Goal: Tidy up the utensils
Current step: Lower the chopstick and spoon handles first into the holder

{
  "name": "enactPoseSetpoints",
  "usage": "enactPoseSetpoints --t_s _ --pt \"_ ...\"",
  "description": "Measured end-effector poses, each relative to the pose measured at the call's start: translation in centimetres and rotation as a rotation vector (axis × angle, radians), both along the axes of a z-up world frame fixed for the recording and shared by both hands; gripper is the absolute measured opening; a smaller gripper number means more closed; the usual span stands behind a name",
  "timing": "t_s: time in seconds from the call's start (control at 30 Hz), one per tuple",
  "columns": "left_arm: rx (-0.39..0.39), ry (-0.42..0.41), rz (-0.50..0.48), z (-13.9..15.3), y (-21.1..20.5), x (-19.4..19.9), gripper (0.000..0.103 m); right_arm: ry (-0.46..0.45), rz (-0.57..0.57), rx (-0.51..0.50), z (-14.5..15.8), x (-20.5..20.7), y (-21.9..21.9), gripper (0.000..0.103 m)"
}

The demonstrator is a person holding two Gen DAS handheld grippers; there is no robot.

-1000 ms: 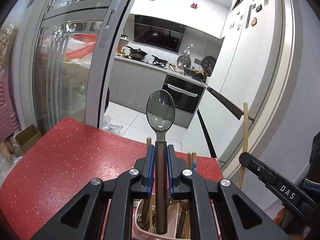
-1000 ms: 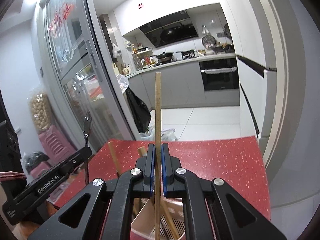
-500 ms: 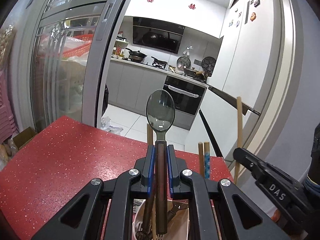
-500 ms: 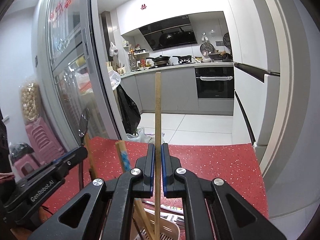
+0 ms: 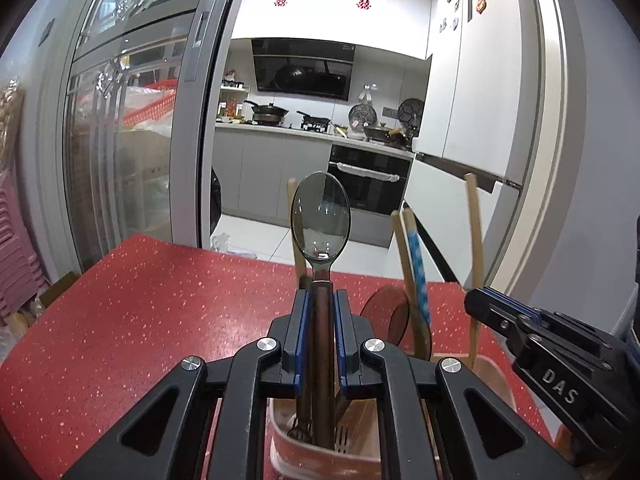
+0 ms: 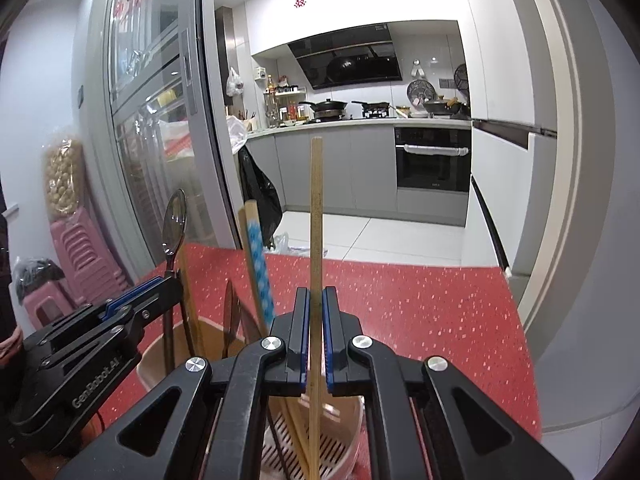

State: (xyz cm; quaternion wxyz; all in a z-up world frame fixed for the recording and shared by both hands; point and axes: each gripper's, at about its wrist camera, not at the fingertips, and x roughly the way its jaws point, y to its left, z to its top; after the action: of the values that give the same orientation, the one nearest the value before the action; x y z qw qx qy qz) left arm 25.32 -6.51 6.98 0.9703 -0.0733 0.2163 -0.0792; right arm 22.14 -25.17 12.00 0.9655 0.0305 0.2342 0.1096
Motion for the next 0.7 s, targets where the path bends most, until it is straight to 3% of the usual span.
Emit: enactPoseSetpoints --t_s 0.4,0.7 --pt "0.077 0.076 0.009 -1.3 -0.1 -0.2 0.036 0.083 0.039 0.007 -0.8 -0.4 0.0 0.006" --pt "0.067 0.135 -0.019 -1.3 0.0 -0.1 0.037 0.142 0.043 0.032 -0.8 0.4 -0.3 0.007"
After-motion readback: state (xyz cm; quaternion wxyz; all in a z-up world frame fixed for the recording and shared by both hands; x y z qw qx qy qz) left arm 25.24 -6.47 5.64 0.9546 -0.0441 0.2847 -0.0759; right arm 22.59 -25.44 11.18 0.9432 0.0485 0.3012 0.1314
